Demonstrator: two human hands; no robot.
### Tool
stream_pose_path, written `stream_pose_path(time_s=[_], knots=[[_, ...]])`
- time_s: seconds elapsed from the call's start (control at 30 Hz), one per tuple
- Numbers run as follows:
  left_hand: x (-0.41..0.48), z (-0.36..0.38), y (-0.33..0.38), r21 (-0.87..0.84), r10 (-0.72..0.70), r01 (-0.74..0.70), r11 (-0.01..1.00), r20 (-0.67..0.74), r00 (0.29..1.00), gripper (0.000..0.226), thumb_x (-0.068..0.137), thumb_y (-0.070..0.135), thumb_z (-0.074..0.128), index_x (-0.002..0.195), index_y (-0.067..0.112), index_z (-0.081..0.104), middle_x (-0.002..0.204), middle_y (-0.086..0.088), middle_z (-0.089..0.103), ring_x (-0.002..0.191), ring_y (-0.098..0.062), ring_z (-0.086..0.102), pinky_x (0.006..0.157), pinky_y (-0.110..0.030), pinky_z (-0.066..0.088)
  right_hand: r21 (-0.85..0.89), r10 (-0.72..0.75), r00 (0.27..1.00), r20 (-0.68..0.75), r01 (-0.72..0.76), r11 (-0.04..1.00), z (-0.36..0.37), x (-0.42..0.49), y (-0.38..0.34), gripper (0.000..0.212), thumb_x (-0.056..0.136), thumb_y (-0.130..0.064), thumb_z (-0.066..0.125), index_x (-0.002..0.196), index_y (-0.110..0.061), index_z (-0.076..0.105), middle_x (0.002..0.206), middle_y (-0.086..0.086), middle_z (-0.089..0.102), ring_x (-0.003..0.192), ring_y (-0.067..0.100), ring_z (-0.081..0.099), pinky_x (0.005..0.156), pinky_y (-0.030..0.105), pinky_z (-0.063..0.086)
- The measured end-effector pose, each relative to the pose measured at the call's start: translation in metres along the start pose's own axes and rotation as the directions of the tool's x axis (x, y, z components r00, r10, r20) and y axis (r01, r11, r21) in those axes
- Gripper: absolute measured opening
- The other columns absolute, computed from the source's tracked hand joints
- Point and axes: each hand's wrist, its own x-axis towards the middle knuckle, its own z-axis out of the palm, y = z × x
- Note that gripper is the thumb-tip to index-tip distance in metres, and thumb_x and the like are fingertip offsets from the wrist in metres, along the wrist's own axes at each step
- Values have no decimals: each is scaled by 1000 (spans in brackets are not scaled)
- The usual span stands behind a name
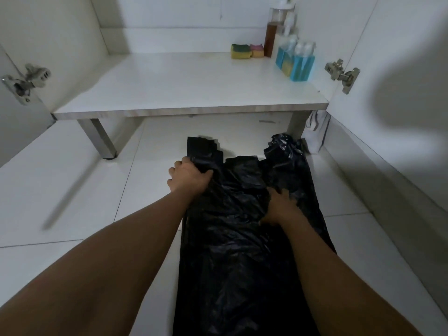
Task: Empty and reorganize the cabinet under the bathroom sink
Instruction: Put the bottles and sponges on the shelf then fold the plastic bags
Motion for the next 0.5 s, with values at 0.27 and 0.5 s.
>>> stream_pose_path(time_s=[0.27,0.5], knots=[[67,-2,27,-483,-119,287,828,349,930,43,81,33,79,106,6,57,94,-9,65,70,-19,63,55,-25,54,-88,93,985,146,-81,993,23,35,6,113,66,-36,88,152,-33,15,158,8,-2,143,43,5,110,64,28],[88,-22,51,-431,8,242,869,502,865,15,94,20,61,99,6,64,98,-17,70,84,-29,70,75,-39,60,-105,124,978,166,-107,989,23,41,6,115,63,-38,89,151,-31,15,157,7,-6,144,42,-3,110,66,27]])
